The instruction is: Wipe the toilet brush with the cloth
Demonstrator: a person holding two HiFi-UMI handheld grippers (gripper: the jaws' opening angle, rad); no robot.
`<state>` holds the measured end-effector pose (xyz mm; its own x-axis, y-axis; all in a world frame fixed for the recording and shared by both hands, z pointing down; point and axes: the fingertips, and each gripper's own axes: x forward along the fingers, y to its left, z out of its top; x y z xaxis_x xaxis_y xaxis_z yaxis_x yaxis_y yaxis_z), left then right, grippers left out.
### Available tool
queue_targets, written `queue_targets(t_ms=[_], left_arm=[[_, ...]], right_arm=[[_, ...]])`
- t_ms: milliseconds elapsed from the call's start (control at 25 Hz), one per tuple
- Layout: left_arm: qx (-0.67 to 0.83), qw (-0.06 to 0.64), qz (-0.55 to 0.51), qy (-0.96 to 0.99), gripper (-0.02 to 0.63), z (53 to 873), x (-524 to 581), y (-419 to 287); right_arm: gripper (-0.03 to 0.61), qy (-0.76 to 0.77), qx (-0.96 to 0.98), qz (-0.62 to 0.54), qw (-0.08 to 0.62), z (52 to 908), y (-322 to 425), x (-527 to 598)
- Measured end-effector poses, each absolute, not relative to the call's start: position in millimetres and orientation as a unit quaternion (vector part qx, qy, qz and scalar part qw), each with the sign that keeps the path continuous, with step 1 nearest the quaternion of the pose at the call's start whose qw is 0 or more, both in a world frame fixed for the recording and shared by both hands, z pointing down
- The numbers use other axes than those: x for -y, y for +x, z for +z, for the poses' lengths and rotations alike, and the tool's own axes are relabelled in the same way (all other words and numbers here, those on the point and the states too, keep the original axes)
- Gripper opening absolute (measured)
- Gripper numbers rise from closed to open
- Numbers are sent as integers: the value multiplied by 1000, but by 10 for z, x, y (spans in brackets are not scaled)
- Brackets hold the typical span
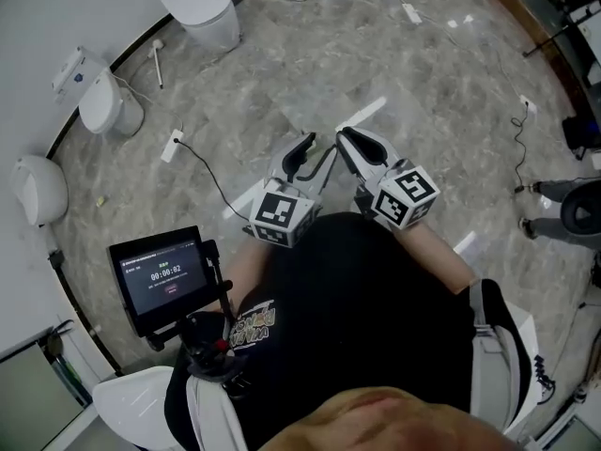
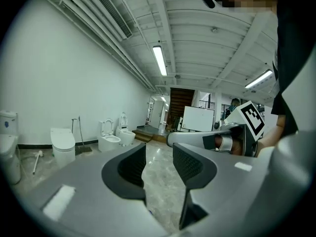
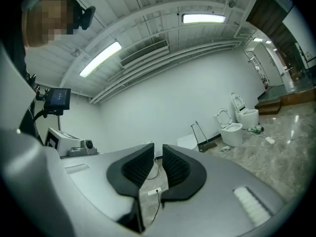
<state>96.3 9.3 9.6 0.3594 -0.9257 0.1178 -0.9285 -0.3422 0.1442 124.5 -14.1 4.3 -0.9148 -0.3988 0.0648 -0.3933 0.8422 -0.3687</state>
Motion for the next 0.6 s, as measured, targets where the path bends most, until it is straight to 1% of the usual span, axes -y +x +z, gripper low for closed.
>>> queue_targets(t_ms=[280, 320, 400, 440, 600], left_arm=[[545, 112, 1, 831, 190, 224, -260, 917], [538, 119, -1, 834, 184, 235, -293, 920], [524, 129, -2, 842, 148, 243, -353, 977], [518, 130, -2, 845, 143, 261, -375, 1012], [503, 159, 1, 850, 163, 534, -478, 937]], right_arm=[[49, -217, -955, -204, 20, 172, 1212, -37], [49, -218, -954, -206, 22, 202, 1205, -72], [46, -220, -953, -209, 22, 237, 1240, -129], [44, -221, -952, -211, 21, 249, 1269, -149], [46, -238, -944, -228, 24, 522, 1216, -281]])
